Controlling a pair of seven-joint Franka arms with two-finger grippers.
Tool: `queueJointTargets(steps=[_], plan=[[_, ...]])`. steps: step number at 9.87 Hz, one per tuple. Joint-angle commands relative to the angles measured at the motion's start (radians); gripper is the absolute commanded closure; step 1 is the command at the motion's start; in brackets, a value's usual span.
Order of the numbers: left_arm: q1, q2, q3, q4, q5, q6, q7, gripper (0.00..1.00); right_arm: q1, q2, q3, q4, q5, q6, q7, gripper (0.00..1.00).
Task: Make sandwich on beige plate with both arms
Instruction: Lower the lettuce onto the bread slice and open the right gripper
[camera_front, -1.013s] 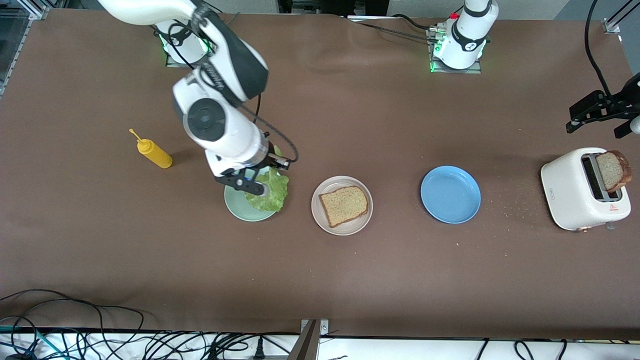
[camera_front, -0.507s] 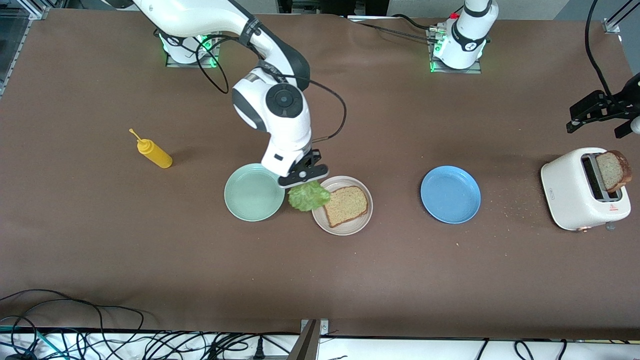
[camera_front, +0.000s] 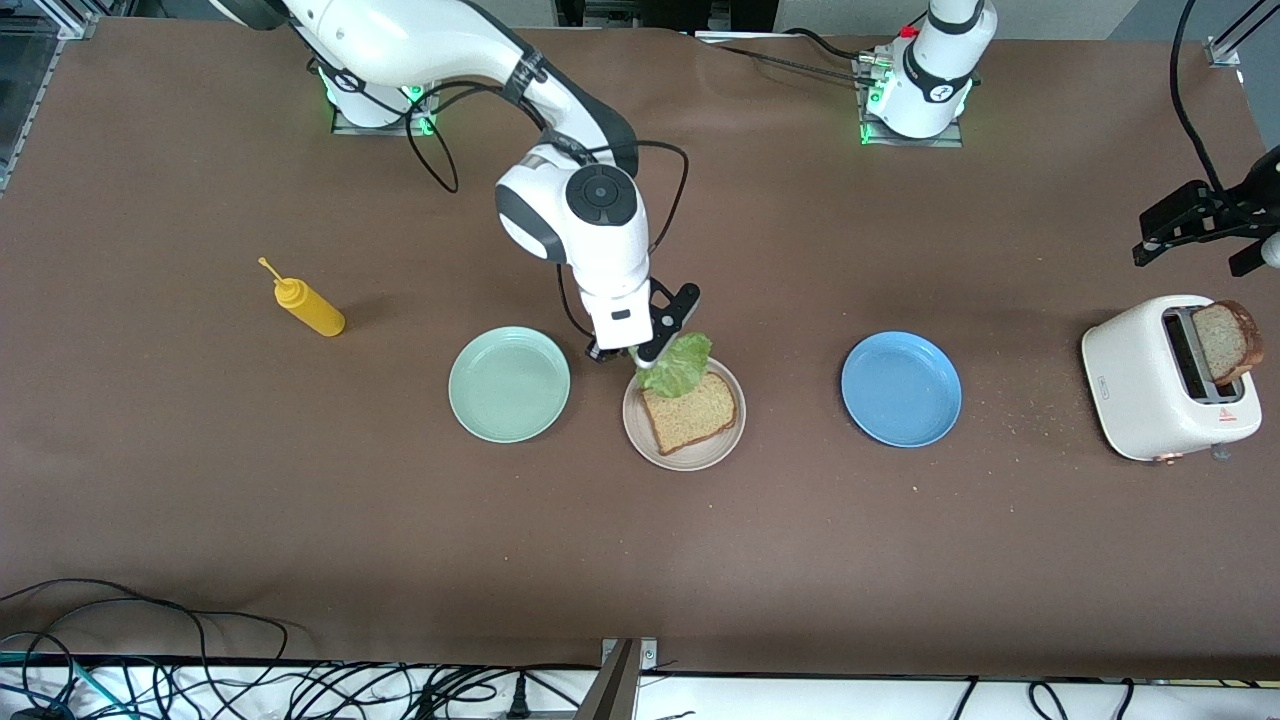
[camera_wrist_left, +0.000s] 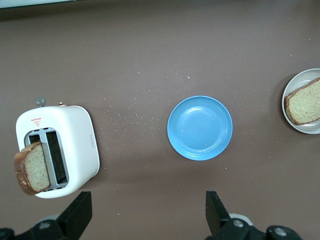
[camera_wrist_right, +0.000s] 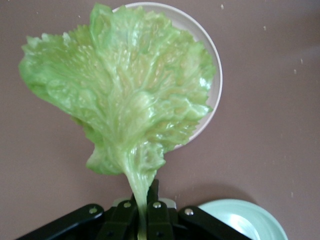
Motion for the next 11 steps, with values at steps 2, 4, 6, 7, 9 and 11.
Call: queueJointTargets(steps=[2, 4, 6, 7, 9, 11], plan=[[0.004, 0.01, 0.002, 0.029, -0.013, -0.022, 0.018, 0.0, 0.007, 0.135, -0.002, 0.072, -0.033, 0.209, -0.071, 1.0], [0.004, 0.01, 0.002, 0.029, -0.013, -0.022, 0.018, 0.0, 0.004, 0.19, -0.003, 0.126, -0.039, 0.221, -0.123, 1.0], [0.004, 0.01, 0.002, 0.029, -0.013, -0.022, 0.018, 0.0, 0.003, 0.222, -0.04, 0.155, -0.037, 0.273, -0.143, 1.0], [0.004, 0.01, 0.002, 0.029, -0.013, -0.022, 0.018, 0.0, -0.002, 0.241, -0.042, 0.17, -0.036, 0.296, -0.143, 1.0], [0.004, 0.01, 0.002, 0.029, -0.013, -0.022, 0.018, 0.0, 0.007, 0.265, -0.042, 0.189, -0.036, 0.298, -0.128, 1.0], [0.004, 0.01, 0.002, 0.029, -0.013, -0.022, 0.018, 0.0, 0.016, 0.263, -0.04, 0.189, -0.036, 0.292, -0.127, 1.0]])
